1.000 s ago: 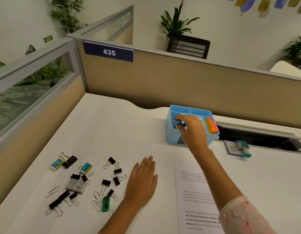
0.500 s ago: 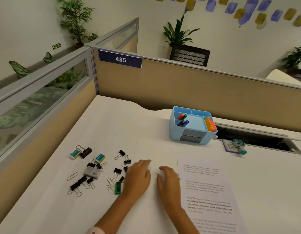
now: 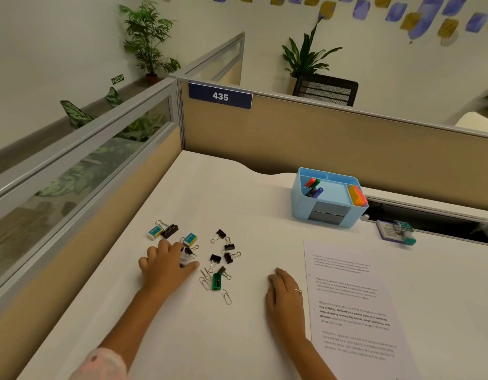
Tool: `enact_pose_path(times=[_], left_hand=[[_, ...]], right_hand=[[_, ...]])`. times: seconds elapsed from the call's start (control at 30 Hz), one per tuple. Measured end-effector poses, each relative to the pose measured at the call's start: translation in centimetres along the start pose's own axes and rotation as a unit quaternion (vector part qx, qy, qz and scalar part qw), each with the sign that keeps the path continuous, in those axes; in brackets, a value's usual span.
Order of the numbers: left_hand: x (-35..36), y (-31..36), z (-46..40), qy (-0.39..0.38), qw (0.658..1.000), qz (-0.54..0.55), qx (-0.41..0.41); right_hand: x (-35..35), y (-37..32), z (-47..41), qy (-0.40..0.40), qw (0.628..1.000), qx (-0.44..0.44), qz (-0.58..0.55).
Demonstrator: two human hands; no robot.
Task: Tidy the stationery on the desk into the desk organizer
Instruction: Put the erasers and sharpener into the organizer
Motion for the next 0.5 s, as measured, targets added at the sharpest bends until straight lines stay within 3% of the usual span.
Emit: enact_pose_path(times=[0.23,0.3,0.33,0.37,0.4,0.5], left_hand=[[-1.0,0.3,0.9,0.054,0.998,-0.002,-0.017],[-1.4,0.5,1.1,0.067,0.995,0.076,-0.013],[-1.7,0.5,1.2,0.061,0.984,0.165,-0.019],[-1.6,0.5,1.4,0.038,0.956,0.288,-0.033],[-1.2,1.0,1.6,-0.005,0.904,0.424,-0.051],[0.2,4.3,3.3,-0.148,0.69,0.703,-0.09]], right_hand=[[0.0,0.2,0.3,-0.003,1.0,0.002,-0.003],[0.0,0.2,0.4,-0.002,1.0,0.004,-0.005],[0.0,0.2,0.3,-0.002,1.0,0.005,-0.006],[0.0,0.2,0.3,-0.001,1.0,0.005,-0.007],[0.0,0.2,0.3,-0.001,1.0,0.004,-0.008],[0.1,0.5,0.2,-0.011,1.0,0.009,-0.019]])
Point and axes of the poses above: each hand's wrist, its own z-axis away from the middle knuckle, its own x-axis out of the palm, y = z × x, the point moved 10 cm from there along -z, towards the middle knuckle
